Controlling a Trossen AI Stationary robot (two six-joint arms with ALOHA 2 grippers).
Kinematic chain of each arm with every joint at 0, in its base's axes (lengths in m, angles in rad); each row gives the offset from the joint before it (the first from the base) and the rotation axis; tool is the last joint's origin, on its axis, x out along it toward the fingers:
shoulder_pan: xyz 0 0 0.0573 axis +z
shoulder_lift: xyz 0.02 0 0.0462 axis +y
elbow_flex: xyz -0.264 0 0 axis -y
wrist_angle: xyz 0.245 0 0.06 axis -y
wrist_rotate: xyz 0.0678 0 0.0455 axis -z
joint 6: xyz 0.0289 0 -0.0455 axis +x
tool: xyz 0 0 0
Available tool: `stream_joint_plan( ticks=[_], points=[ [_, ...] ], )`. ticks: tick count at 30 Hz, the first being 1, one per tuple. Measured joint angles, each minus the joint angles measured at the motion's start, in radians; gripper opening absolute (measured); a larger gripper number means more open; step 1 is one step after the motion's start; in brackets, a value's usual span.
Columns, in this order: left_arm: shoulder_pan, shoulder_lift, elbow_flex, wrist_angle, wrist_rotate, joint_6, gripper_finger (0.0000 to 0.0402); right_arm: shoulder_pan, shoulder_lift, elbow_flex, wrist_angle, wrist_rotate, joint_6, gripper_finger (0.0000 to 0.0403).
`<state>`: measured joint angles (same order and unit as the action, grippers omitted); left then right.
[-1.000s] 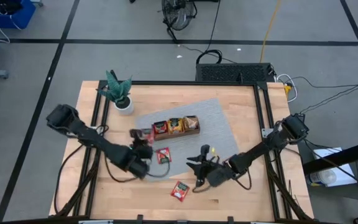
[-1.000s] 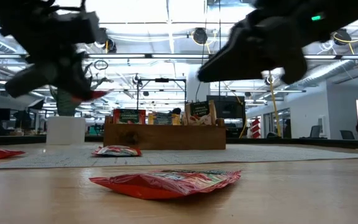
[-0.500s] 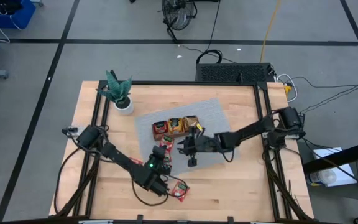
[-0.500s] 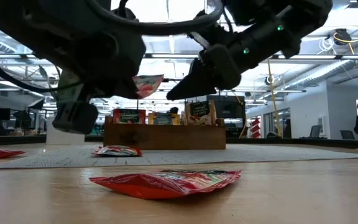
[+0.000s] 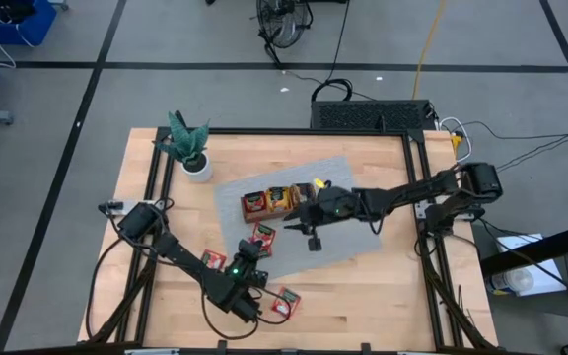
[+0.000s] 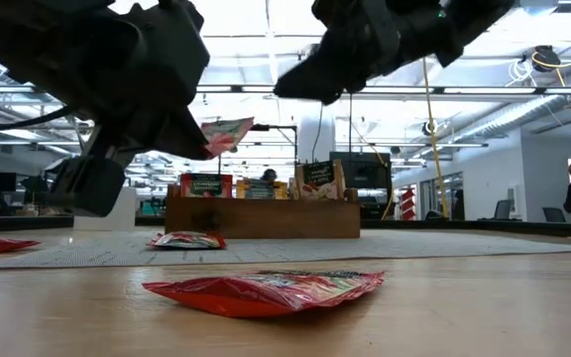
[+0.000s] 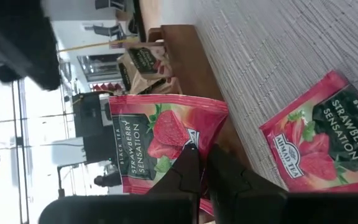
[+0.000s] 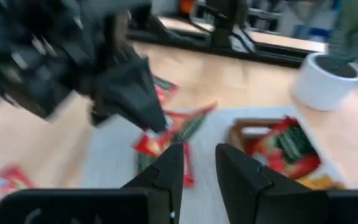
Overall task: Pick & Place Tea
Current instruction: Put the red tea into the left part of the wooden organizer
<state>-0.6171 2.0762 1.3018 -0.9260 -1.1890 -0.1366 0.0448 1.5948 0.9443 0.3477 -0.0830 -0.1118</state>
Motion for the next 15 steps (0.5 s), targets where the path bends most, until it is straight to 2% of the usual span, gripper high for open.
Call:
stream_joint_plan(
  ticks=[6, 11, 15],
  points=[
    [0.019, 0.0, 0.001, 0.062, 0.01, 0.081, 0.0012, -0.105, 0.013, 0.0, 0.042, -0.323, 0.163, 0.0108],
    [0.033, 0.0, 0.001, 0.147, 0.01, 0.203, 0.0012, -0.153, 0.057, 0.0, 0.044, -0.423, 0.226, 0.0161],
    [0.047, 0.0, 0.001, 0.193, -0.001, 0.288, 0.0012, -0.171, 0.102, 0.0, 0.061, -0.445, 0.269, 0.0192]
  ],
)
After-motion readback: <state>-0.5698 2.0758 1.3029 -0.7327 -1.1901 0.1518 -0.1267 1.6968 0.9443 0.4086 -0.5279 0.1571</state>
